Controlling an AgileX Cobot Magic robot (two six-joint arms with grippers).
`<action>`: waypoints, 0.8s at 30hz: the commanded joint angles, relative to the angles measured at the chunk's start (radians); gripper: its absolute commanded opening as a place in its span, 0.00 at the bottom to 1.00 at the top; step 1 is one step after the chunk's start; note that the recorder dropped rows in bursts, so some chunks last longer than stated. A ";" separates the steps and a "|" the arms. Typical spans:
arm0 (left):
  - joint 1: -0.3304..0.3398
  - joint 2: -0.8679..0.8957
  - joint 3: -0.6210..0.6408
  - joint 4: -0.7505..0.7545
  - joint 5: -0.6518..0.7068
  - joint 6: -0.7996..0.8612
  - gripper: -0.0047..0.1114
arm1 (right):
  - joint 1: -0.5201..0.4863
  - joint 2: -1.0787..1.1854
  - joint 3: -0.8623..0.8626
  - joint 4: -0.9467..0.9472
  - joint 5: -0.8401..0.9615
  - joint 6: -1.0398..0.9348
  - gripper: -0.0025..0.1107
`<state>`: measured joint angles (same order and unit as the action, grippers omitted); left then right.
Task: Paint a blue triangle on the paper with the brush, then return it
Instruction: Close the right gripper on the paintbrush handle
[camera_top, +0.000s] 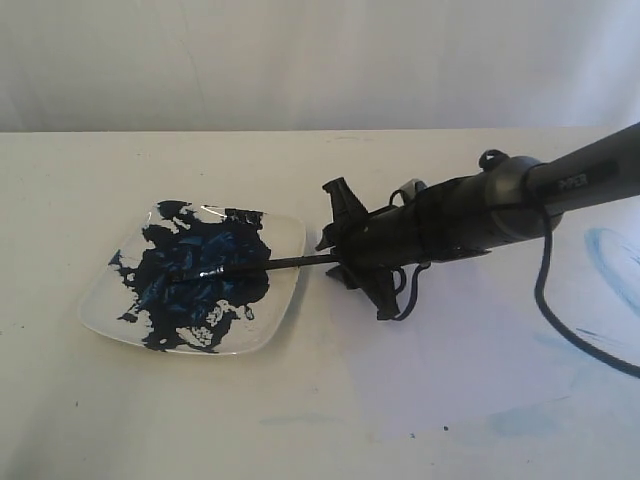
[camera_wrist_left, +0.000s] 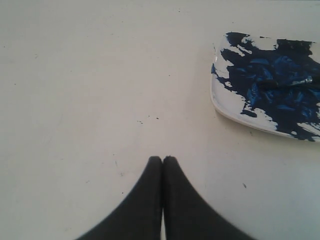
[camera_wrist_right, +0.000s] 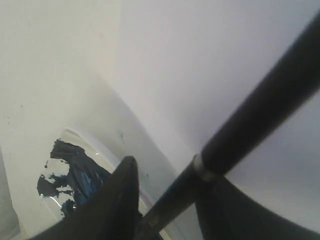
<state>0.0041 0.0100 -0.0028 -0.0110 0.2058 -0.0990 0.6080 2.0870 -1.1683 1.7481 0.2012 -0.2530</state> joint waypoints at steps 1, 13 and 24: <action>-0.007 0.002 0.003 -0.010 -0.002 -0.006 0.04 | 0.001 0.029 -0.029 -0.004 0.011 0.018 0.33; -0.007 0.002 0.003 -0.010 -0.002 -0.006 0.04 | 0.001 0.029 -0.031 -0.004 -0.080 0.042 0.32; -0.007 0.002 0.003 -0.010 -0.002 -0.006 0.04 | 0.001 0.029 -0.031 -0.004 -0.097 0.121 0.17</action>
<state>0.0041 0.0100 -0.0028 -0.0110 0.2058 -0.0990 0.6080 2.1129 -1.1994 1.7481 0.1156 -0.1674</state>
